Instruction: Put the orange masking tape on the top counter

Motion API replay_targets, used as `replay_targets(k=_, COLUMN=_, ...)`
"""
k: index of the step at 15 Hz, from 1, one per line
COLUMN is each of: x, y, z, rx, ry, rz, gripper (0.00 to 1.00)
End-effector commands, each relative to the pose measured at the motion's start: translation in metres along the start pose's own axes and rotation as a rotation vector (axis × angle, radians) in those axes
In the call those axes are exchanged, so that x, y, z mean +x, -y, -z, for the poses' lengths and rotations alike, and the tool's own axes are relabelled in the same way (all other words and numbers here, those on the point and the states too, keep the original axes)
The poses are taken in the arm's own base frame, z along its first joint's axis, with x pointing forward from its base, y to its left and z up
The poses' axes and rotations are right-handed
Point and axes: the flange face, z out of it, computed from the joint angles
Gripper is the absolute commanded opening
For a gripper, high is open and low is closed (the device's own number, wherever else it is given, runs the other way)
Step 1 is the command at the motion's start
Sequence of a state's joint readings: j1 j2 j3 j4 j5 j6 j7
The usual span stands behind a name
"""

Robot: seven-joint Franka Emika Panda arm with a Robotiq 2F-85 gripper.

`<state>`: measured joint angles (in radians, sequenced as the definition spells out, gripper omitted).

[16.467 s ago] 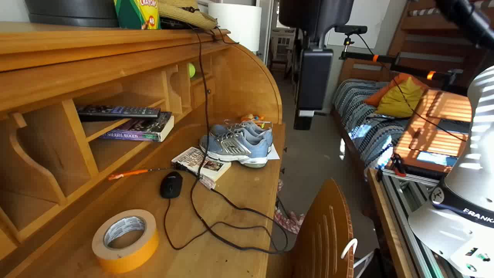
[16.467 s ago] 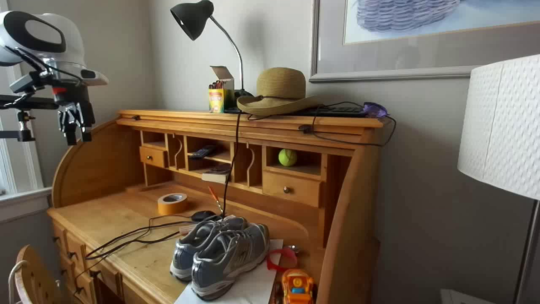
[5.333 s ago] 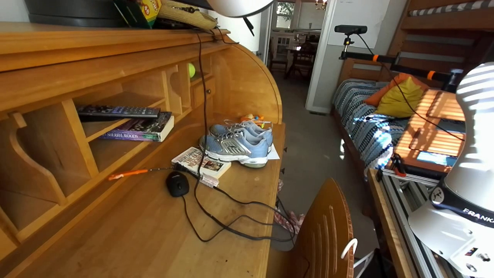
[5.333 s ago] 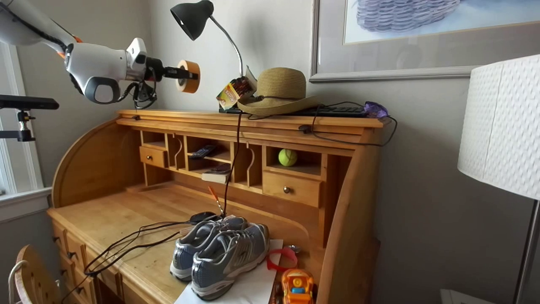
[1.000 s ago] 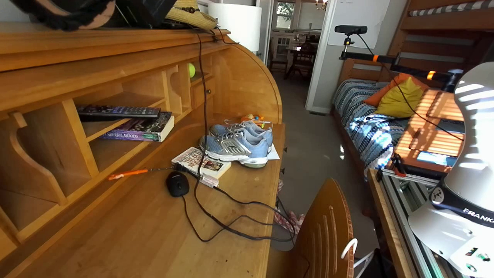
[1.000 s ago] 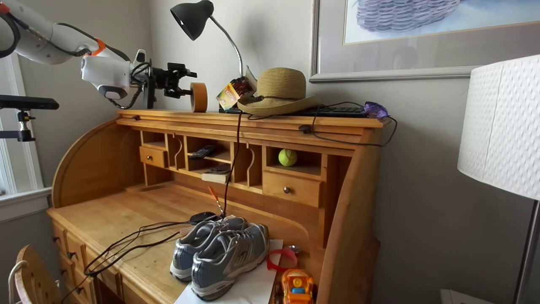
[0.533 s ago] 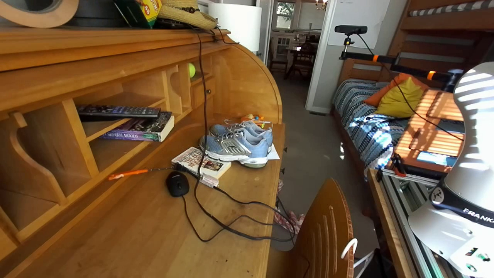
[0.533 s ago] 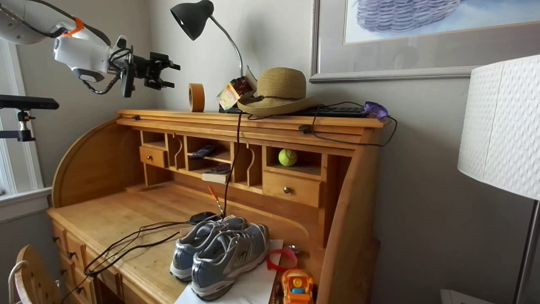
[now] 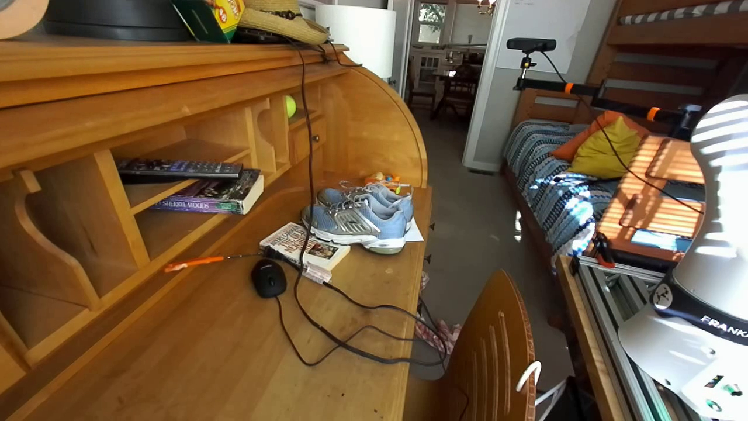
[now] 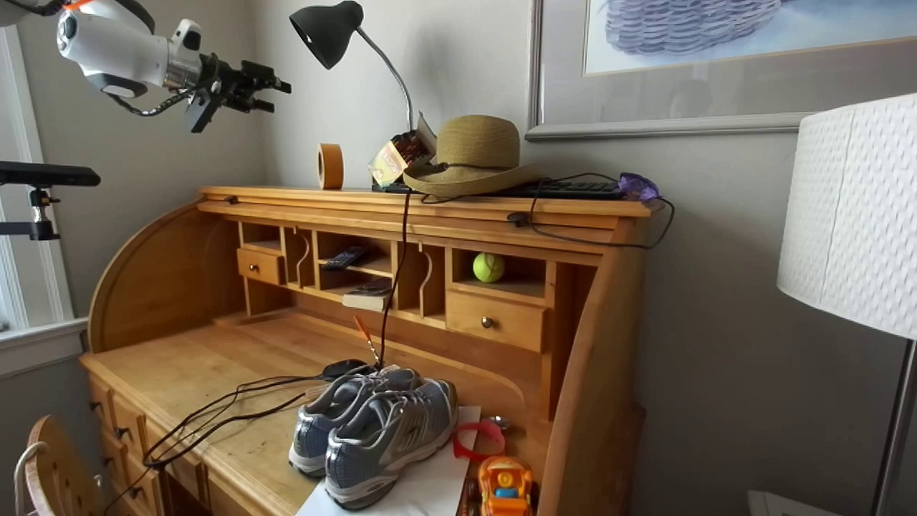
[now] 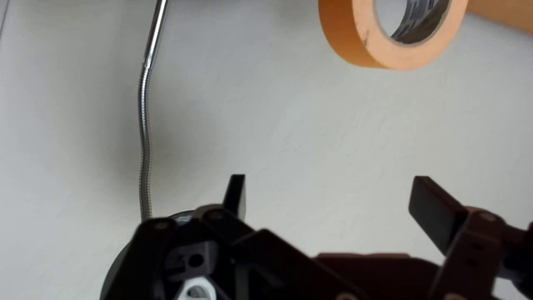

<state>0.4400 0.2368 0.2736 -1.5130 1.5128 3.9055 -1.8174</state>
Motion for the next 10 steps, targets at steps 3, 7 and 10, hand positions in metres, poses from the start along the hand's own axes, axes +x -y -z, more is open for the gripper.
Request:
replay_targets(k=3, x=0.008, y=-0.033, z=-0.015, rx=0.145, ry=-0.045, rz=-0.276, gripper=1.00)
replay_targets(k=7, x=0.015, y=-0.042, z=-0.024, rx=0.281, ry=-0.039, rz=-0.460, gripper=1.00)
replay_targets(k=10, x=0.019, y=-0.039, z=-0.032, rx=0.283, ry=-0.050, rz=-0.458, gripper=1.00)
